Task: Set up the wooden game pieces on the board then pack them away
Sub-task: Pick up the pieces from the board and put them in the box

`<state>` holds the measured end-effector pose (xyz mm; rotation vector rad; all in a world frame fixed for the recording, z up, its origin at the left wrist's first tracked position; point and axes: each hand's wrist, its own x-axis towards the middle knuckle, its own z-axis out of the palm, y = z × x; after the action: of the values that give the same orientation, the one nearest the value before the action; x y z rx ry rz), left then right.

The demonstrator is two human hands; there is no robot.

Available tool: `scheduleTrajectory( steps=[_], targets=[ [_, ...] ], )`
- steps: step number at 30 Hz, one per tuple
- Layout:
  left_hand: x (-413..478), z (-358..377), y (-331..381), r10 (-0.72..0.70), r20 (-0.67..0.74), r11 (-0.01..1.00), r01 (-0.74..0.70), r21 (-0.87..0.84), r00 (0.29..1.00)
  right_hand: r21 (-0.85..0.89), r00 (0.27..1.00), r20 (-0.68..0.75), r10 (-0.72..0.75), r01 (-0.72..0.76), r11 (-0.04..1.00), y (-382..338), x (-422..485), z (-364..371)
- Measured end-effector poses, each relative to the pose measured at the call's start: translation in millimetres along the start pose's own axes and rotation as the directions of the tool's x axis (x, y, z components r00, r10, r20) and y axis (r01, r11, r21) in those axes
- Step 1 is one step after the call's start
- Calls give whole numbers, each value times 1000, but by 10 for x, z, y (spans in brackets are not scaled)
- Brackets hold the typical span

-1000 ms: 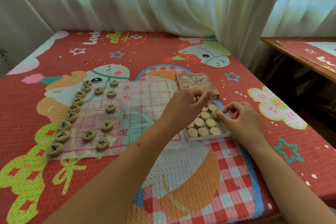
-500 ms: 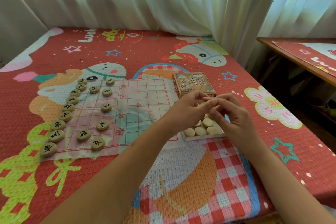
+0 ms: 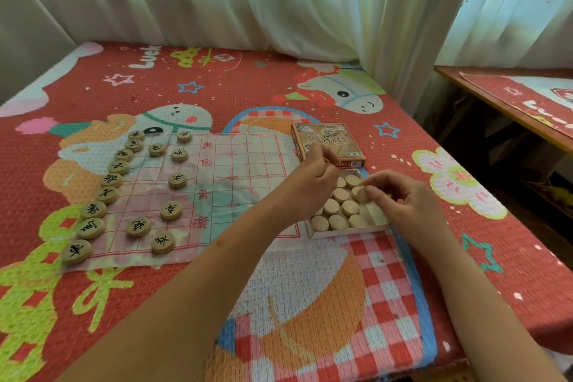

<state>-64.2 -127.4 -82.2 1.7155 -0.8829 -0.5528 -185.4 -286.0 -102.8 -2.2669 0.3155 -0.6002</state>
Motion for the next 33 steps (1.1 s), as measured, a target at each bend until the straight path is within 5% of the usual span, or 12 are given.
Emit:
scheduleTrajectory(
  steps=[3,6,9,13,17,24,33],
  targets=[
    [-29,18,-50,63,27,998,-62,-31,998,-302,996,91,-5,32,953,55,-7,7],
    [-28,26,-85,73,-11,982,-74,-177,997,-386,997,64,-39,61,921,94,3,36],
    [-41,19,-69,53,-83,960,-74,-271,995,-211,994,-69,-83,67,975,39,12,-2],
    [-66,31,-64,80,-90,982,-94,-164,993,217,996,72,-60,43,975,-170,-57,6],
    [-63,14,-13,65,15,993,-64,-94,998,299,999,33,-31,20,954,-209,-74,29],
    [-177,-404,26,23,-139,998,-30,-50,990,-185,992,112,65,-43,982,5,-252,-170],
    [-611,-944,-34,82,-280,994,-57,98,957,-267,985,-5,172,-167,949,36,-152,-68]
  ],
)
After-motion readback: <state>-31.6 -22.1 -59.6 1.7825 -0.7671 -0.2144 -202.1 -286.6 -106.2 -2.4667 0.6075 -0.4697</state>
